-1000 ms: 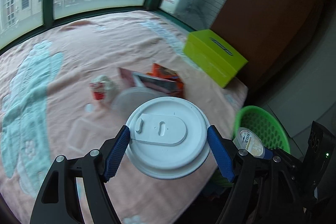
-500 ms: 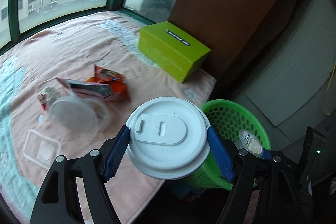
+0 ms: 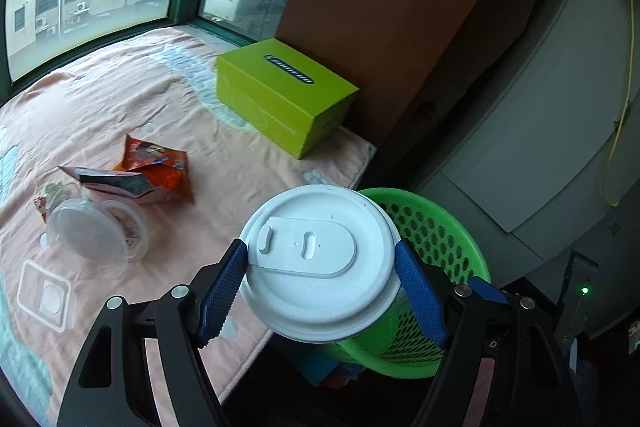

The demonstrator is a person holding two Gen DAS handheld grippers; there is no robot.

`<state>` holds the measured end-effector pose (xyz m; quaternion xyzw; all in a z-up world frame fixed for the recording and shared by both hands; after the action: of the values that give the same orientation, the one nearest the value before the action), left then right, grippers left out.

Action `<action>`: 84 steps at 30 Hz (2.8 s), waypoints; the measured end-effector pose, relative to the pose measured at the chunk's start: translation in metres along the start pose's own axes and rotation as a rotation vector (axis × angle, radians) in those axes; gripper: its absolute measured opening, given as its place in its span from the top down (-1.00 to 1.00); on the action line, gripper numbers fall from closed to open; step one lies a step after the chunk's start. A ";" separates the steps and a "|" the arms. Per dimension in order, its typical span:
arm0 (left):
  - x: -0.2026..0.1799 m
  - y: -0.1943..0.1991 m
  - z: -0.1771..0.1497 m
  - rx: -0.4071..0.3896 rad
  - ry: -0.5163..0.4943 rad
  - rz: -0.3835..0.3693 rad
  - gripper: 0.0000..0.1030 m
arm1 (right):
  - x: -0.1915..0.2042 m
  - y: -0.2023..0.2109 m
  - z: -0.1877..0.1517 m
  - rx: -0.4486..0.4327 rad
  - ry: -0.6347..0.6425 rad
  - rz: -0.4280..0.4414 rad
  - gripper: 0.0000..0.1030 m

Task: Collect trash
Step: 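Carry the lid and food cup to the green basket and release both, then move both tools back over the window seat toward the clear tray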

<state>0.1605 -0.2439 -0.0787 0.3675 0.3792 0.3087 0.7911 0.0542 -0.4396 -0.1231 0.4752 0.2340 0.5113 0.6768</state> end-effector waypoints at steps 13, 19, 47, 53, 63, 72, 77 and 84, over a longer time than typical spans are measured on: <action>-0.042 -0.029 -0.003 0.061 -0.070 -0.013 -0.41 | -0.029 0.019 -0.001 -0.044 -0.066 -0.019 -0.44; -0.061 -0.046 -0.007 0.099 -0.105 -0.014 -0.41 | -0.048 0.029 0.000 -0.072 -0.104 -0.031 -0.46; -0.086 -0.072 -0.025 0.168 -0.152 -0.020 -0.56 | -0.057 0.039 -0.004 -0.095 -0.140 -0.005 -0.48; -0.053 -0.052 -0.022 0.126 -0.102 0.038 -0.56 | -0.033 0.036 -0.001 -0.090 -0.092 0.017 -0.50; 0.037 -0.011 -0.025 0.063 0.072 0.152 -0.56 | 0.019 0.025 0.006 -0.070 0.005 0.064 -0.51; 0.143 0.023 -0.038 0.039 0.316 0.315 -0.56 | 0.069 0.012 0.011 -0.044 0.099 0.118 -0.51; 0.203 0.035 -0.050 0.042 0.512 0.388 -0.63 | 0.096 0.006 0.011 -0.031 0.153 0.150 -0.51; 0.267 0.034 -0.068 0.058 0.759 0.423 -0.63 | 0.120 -0.005 0.009 -0.005 0.195 0.179 -0.52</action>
<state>0.2367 0.0030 -0.1808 0.3194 0.5680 0.5664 0.5045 0.1077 -0.3336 -0.1034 0.4404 0.2541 0.6140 0.6038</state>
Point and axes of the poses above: each gripper's, at about its wrist camera, not at the fingertips, and y roughly against the way its jaws point, x to its left, z to its top, the point moved 10 cm from there along -y, roughly the way its jaws point, and after that the axes turned 14 degrees about x, right-handed, at the moved point
